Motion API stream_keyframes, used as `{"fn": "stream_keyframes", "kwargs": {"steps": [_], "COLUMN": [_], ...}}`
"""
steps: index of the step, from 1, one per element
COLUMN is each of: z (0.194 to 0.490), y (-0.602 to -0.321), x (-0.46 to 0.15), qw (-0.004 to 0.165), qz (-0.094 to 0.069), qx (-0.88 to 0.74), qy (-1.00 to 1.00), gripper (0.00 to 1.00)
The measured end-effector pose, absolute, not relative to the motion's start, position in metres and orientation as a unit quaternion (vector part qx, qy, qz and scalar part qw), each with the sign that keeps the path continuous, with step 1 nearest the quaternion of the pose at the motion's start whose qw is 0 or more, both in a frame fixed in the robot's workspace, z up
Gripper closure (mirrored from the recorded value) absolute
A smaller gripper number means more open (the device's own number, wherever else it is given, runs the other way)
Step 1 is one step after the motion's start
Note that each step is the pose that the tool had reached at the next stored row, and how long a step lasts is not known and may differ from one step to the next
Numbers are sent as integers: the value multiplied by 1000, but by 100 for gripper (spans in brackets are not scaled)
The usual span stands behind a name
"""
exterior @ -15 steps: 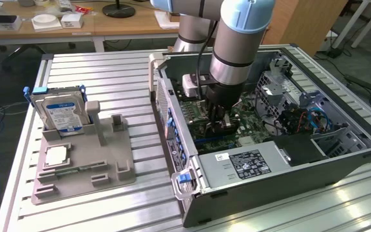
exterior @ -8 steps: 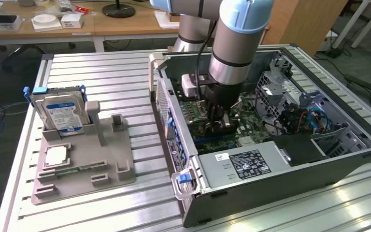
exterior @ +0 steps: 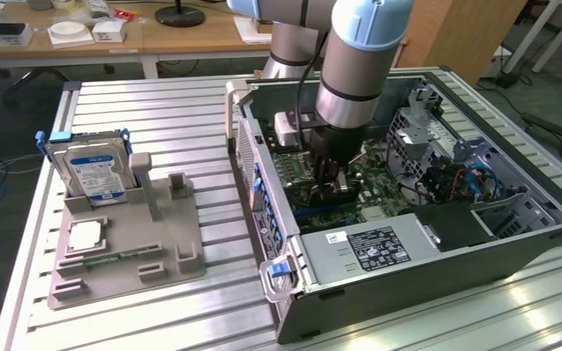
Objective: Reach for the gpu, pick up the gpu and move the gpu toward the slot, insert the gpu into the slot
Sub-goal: 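Insert the gpu into the slot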
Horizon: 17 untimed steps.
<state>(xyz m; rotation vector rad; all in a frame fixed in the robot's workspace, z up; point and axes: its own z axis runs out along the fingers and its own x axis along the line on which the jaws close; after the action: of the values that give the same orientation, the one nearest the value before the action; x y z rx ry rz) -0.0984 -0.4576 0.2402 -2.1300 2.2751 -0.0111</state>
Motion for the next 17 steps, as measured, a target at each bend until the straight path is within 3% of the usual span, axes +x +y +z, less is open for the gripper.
{"fn": "stream_keyframes", "kwargs": {"steps": [17], "z": [237], "y": [-458], "x": [-99], "qw": [13], "qz": [-3], "qx": [-683], "qy": [730], "gripper": [72]}}
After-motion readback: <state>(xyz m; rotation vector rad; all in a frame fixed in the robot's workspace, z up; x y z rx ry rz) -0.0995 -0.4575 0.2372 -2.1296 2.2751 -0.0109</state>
